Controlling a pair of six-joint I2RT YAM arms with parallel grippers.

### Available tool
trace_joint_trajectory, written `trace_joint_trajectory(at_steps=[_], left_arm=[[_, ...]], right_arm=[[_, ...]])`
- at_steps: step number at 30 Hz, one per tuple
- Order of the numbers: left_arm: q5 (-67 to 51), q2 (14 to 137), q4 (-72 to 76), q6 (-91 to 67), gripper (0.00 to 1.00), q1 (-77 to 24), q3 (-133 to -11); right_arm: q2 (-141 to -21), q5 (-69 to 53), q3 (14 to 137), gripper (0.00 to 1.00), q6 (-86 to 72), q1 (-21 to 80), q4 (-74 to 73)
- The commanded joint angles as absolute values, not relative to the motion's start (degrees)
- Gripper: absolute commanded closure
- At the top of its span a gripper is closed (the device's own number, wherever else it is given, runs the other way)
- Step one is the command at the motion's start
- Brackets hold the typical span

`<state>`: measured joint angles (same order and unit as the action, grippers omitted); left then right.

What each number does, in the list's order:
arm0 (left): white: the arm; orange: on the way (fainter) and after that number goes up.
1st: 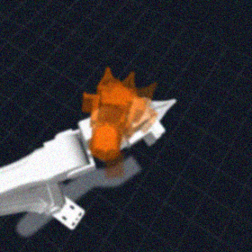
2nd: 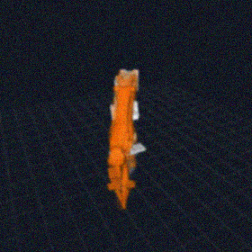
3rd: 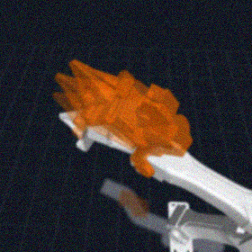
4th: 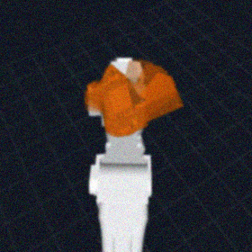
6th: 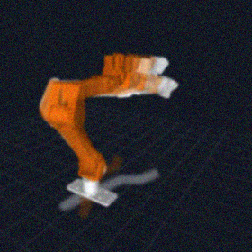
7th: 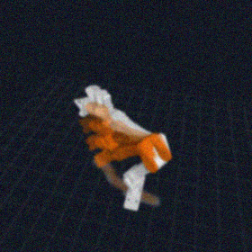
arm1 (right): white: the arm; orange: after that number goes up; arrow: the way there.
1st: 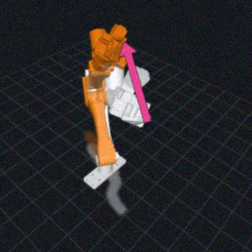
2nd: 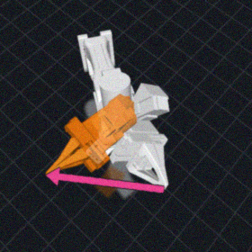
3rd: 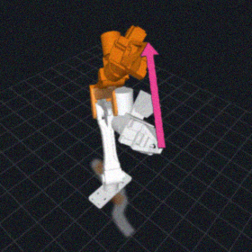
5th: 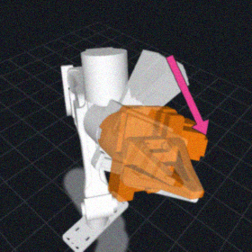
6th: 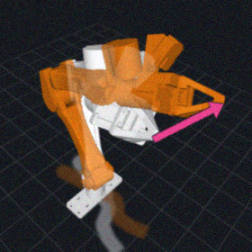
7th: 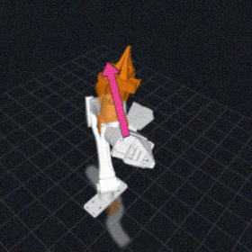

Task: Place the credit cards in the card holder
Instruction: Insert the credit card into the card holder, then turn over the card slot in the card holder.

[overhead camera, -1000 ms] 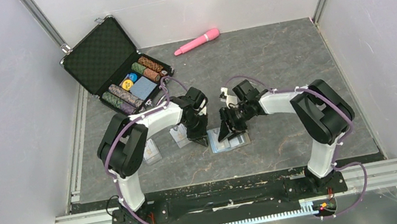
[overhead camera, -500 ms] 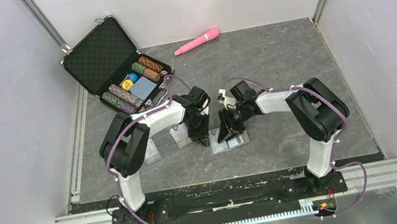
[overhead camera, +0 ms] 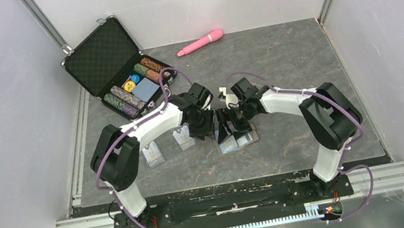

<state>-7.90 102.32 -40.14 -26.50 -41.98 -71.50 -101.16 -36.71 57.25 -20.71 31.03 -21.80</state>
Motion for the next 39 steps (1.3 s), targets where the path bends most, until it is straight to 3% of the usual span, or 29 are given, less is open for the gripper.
trace_joint_trajectory(at_steps=[1,7,13,17,22,39], left_arm=[[-12.45,98.69,-35.42,-28.51,0.48,-41.71,-72.11],[-23.87,96.55,-24.44,-34.61,0.47,-39.33,-66.75],[-30.19,96.82,-16.08,-40.86,0.5,-37.18,-62.11],[-31.2,98.3,-14.49,-42.23,0.53,-37.22,-61.38],[-29.62,99.91,-15.67,-43.18,0.6,-37.27,-61.59],[-22.97,104.17,-25.56,-37.97,0.61,-39.72,-67.02]], right_arm=[[-98.45,-33.16,60.33,0.16,-16.93,31.04,-25.68],[-97.63,-30.81,63.54,0.19,-14.85,30.89,-29.33],[-97.57,-30.07,63.44,0.43,-13.47,29.35,-30.29],[-98.29,-31.04,61.56,0.66,-12.61,27.92,-28.93],[-100.03,-33.27,56.79,0.83,-14.38,27.78,-23.44],[-104.68,-30.89,51.33,0.95,-15.64,27.77,-18.51]])
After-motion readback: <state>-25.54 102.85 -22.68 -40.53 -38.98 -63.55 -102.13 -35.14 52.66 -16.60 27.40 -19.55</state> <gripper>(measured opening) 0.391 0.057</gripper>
